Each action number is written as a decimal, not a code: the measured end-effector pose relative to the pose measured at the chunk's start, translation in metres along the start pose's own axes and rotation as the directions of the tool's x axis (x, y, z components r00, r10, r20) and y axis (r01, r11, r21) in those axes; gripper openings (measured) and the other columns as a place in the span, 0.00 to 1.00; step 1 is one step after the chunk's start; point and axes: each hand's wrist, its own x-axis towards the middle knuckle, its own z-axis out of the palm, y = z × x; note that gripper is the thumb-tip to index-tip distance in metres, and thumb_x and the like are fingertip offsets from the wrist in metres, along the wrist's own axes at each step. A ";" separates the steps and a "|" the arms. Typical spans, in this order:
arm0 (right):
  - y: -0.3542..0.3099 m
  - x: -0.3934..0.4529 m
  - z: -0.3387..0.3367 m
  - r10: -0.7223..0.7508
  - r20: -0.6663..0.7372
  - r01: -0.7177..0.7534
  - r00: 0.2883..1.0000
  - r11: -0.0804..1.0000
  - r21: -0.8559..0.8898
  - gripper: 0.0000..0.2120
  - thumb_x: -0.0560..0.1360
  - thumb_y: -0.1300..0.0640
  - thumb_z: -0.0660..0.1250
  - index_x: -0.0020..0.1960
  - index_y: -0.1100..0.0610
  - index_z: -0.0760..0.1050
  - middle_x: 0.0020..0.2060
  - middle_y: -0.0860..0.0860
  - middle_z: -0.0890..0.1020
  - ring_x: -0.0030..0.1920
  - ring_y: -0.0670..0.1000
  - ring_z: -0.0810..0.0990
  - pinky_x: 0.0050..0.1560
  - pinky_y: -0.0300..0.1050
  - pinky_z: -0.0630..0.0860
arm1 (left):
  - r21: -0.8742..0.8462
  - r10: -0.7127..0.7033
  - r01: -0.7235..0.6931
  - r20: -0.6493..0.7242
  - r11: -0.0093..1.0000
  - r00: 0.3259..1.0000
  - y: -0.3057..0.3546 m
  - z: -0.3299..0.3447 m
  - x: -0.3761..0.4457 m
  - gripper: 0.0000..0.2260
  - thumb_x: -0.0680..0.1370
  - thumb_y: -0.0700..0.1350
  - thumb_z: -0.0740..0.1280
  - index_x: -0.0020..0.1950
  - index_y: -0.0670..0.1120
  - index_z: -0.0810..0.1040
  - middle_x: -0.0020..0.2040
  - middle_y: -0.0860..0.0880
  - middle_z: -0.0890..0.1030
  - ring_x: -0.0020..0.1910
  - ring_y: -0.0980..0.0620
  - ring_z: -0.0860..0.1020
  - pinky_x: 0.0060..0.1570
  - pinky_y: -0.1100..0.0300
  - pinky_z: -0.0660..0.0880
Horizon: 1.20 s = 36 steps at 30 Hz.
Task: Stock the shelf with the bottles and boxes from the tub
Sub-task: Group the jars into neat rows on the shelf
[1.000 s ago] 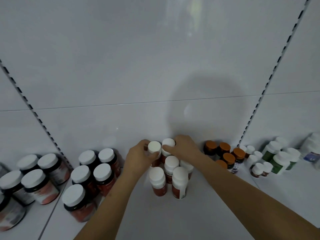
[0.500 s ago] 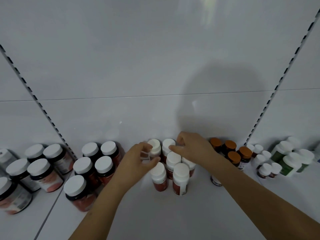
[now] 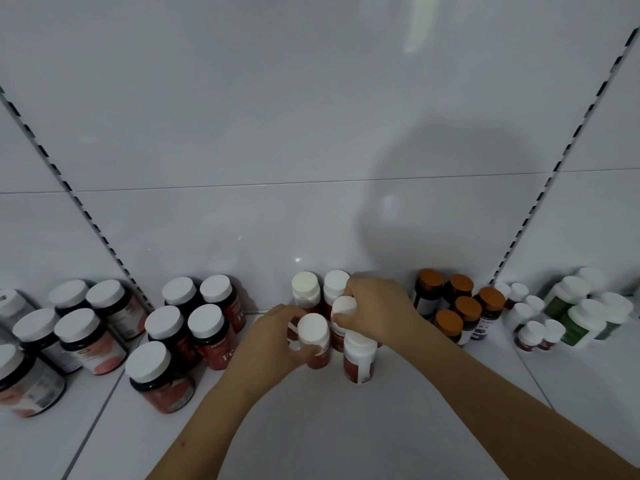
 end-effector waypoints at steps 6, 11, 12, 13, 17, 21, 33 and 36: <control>0.001 -0.004 0.003 -0.027 -0.010 0.026 1.000 1.000 -0.004 0.16 0.73 0.43 0.67 0.53 0.54 0.75 0.48 0.50 0.80 0.47 0.53 0.78 0.42 0.44 0.67 | 0.000 -0.031 0.031 -0.049 1.000 0.998 0.000 -0.008 0.020 0.19 0.69 0.51 0.77 0.56 0.57 0.74 0.50 0.59 0.75 0.44 0.62 0.77 0.44 0.68 0.74; -0.008 -0.003 0.007 -0.013 -0.075 0.017 0.997 0.998 0.056 0.15 0.73 0.46 0.67 0.53 0.55 0.74 0.46 0.50 0.80 0.46 0.52 0.79 0.43 0.45 0.73 | 0.013 -0.051 0.051 -0.036 0.999 0.998 -0.002 -0.007 0.036 0.20 0.69 0.50 0.78 0.58 0.53 0.77 0.52 0.55 0.77 0.44 0.61 0.78 0.48 0.63 0.77; -0.009 -0.002 0.010 -0.009 -0.084 0.014 0.996 0.998 0.061 0.15 0.73 0.46 0.67 0.53 0.55 0.74 0.46 0.50 0.80 0.46 0.52 0.79 0.45 0.46 0.75 | 0.008 -0.049 0.049 -0.027 0.999 0.998 -0.002 -0.006 0.037 0.20 0.69 0.49 0.78 0.58 0.52 0.77 0.52 0.54 0.77 0.44 0.60 0.78 0.48 0.65 0.76; -0.009 -0.001 0.013 -0.004 -0.091 0.009 0.996 0.998 0.063 0.15 0.73 0.46 0.67 0.53 0.55 0.74 0.47 0.51 0.80 0.46 0.53 0.79 0.46 0.47 0.76 | -0.005 -0.048 0.047 -0.024 0.999 0.999 -0.004 -0.004 0.037 0.19 0.69 0.49 0.78 0.57 0.52 0.77 0.52 0.54 0.77 0.45 0.60 0.78 0.47 0.67 0.76; -0.004 0.000 0.021 0.012 -0.152 -0.003 0.988 0.998 0.064 0.17 0.72 0.45 0.68 0.55 0.54 0.73 0.49 0.50 0.79 0.48 0.52 0.77 0.46 0.45 0.72 | -0.073 -0.040 0.035 -0.058 0.997 0.998 -0.007 0.004 0.033 0.18 0.70 0.48 0.77 0.57 0.53 0.76 0.52 0.54 0.78 0.47 0.61 0.78 0.47 0.68 0.76; 0.006 -0.001 0.020 0.009 -0.163 0.006 0.987 0.996 0.090 0.21 0.73 0.38 0.67 0.54 0.53 0.72 0.49 0.49 0.77 0.49 0.51 0.76 0.49 0.45 0.69 | -0.124 -0.062 0.052 -0.079 0.991 0.995 -0.010 0.009 0.027 0.26 0.71 0.51 0.76 0.65 0.52 0.72 0.57 0.53 0.76 0.51 0.60 0.77 0.51 0.63 0.78; 0.060 -0.029 0.007 0.039 0.021 -0.045 0.999 0.865 0.499 0.19 0.79 0.55 0.66 0.69 0.50 0.70 0.63 0.47 0.74 0.59 0.45 0.74 0.59 0.37 0.71 | -0.076 0.099 -0.126 -0.284 0.989 0.954 0.057 0.022 0.002 0.15 0.72 0.55 0.73 0.56 0.53 0.75 0.50 0.58 0.74 0.46 0.58 0.75 0.44 0.63 0.74; 0.062 -0.031 0.017 -0.025 0.060 -0.009 0.998 0.857 0.516 0.18 0.78 0.53 0.67 0.67 0.49 0.71 0.62 0.46 0.75 0.59 0.46 0.75 0.61 0.42 0.73 | -0.061 0.074 -0.085 -0.168 0.994 0.983 0.066 0.049 -0.002 0.18 0.72 0.59 0.71 0.57 0.55 0.74 0.51 0.58 0.73 0.47 0.59 0.74 0.42 0.63 0.74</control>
